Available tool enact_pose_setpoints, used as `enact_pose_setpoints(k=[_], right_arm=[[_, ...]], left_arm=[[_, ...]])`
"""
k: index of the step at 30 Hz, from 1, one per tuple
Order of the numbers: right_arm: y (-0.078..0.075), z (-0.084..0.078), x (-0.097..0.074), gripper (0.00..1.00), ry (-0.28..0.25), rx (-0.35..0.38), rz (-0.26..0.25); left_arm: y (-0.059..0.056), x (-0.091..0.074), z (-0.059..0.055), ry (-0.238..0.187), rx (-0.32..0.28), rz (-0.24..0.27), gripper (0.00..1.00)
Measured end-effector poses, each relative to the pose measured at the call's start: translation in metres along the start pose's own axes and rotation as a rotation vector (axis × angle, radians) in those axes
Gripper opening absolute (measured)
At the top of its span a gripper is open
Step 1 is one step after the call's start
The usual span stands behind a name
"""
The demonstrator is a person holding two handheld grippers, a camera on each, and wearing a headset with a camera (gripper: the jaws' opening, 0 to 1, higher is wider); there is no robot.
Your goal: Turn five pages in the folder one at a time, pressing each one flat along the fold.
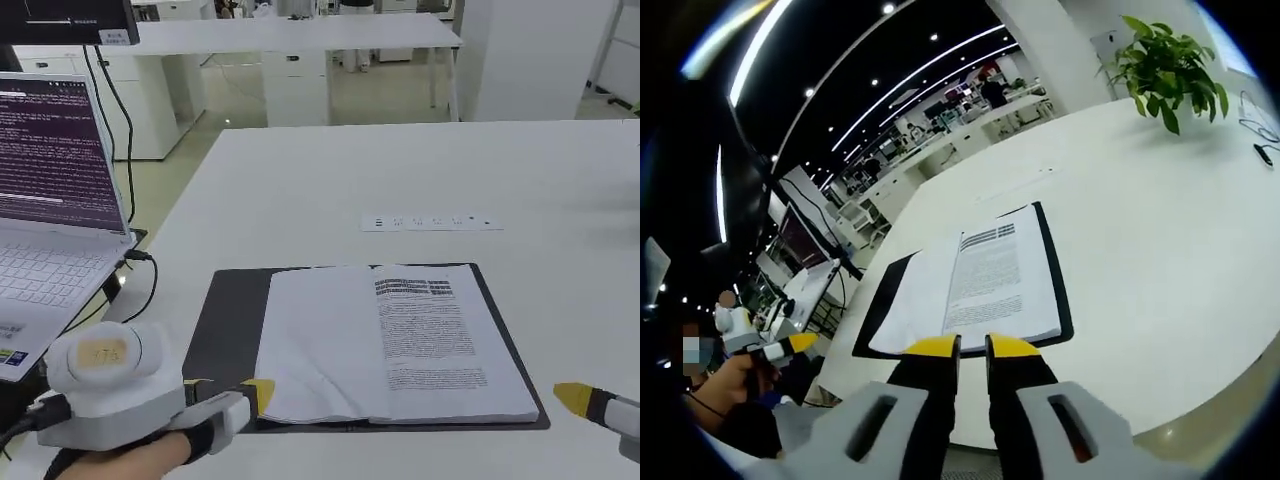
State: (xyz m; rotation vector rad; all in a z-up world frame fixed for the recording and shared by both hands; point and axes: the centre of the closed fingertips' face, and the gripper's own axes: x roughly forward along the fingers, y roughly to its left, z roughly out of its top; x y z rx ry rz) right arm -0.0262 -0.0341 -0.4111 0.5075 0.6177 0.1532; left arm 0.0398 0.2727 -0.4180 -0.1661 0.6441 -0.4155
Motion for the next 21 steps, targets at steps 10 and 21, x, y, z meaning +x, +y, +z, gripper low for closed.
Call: enact_pose_setpoints(k=[10, 21], right_arm=[[-0.021, 0.012, -0.006, 0.31, -0.096, -0.075, -0.084], [-0.029, 0.019, -0.010, 0.62, -0.152, -0.142, -0.108]], left_arm=[[0.000, -0.002, 0.003, -0.057, 0.012, 0.028, 0.65], [-0.002, -0.003, 0.004, -0.086, 0.033, 0.018, 0.81]])
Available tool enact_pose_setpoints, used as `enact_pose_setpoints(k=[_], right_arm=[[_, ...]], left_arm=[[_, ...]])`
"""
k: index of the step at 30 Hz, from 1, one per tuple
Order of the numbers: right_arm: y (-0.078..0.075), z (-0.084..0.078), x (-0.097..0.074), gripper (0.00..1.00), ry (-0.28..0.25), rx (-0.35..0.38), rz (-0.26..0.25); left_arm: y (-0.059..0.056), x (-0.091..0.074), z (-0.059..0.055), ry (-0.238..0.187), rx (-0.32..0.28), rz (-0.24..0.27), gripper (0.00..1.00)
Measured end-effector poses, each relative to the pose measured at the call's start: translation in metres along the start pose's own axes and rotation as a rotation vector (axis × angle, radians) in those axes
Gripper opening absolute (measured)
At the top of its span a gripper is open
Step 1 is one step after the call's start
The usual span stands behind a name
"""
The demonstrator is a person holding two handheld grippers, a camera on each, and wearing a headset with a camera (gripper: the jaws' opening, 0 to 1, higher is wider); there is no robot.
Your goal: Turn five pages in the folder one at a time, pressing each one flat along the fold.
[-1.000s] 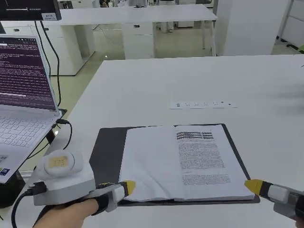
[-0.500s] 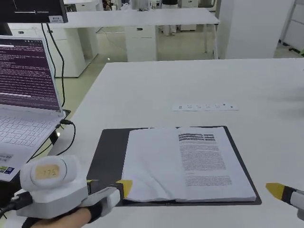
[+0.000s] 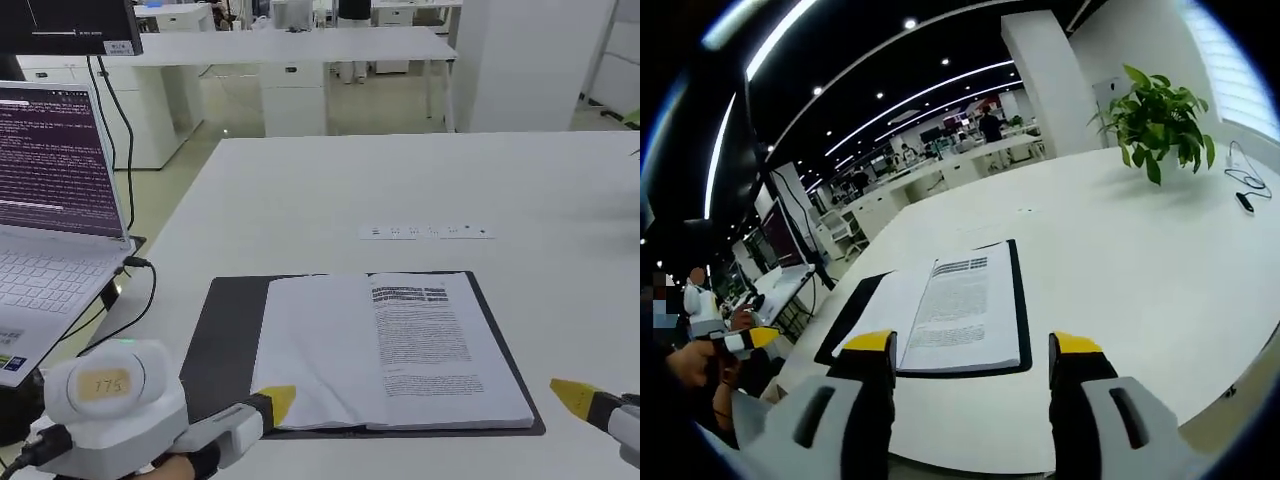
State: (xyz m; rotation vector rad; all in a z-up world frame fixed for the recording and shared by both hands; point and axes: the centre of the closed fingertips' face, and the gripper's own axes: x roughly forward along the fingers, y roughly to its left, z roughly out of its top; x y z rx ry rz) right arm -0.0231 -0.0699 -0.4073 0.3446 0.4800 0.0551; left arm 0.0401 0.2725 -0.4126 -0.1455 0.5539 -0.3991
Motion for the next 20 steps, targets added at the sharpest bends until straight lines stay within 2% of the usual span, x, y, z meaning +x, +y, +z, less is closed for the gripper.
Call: enact_pose_setpoints(k=[6, 7, 8, 9, 12, 18, 20], right_arm=[[-0.0017, 0.0006, 0.0001, 0.87, -0.013, -0.032, -0.014], [-0.0019, 0.0012, -0.0001, 0.94, -0.022, -0.045, -0.023], [-0.0017, 0.0016, 0.0000, 1.00, -0.028, -0.058, -0.027], [-0.0022, 0.0011, -0.0014, 0.98, -0.021, -0.096, -0.026], [-0.0051, -0.0012, -0.0023, 1.00, -0.012, -0.133, -0.050], [-0.0023, -0.0023, -0.0042, 1.00, -0.016, -0.095, -0.042], [-0.0021, -0.0033, -0.0052, 1.00, -0.016, -0.092, -0.046]], left_arm=[[-0.0010, -0.0009, 0.0018, -0.030, 0.024, -0.007, 0.95], [-0.0015, -0.0012, 0.0033, -0.047, 0.041, -0.007, 0.99], [-0.0020, -0.0022, 0.0029, -0.048, 0.054, -0.009, 0.99], [-0.0022, -0.0026, 0.0024, -0.047, 0.055, -0.009, 0.99], [-0.0024, -0.0040, 0.0002, -0.044, 0.059, -0.017, 0.99], [0.0029, -0.0072, 0.0003, -0.053, 0.072, -0.007, 0.99], [0.0034, -0.0088, -0.0020, -0.041, 0.069, -0.006, 0.99]])
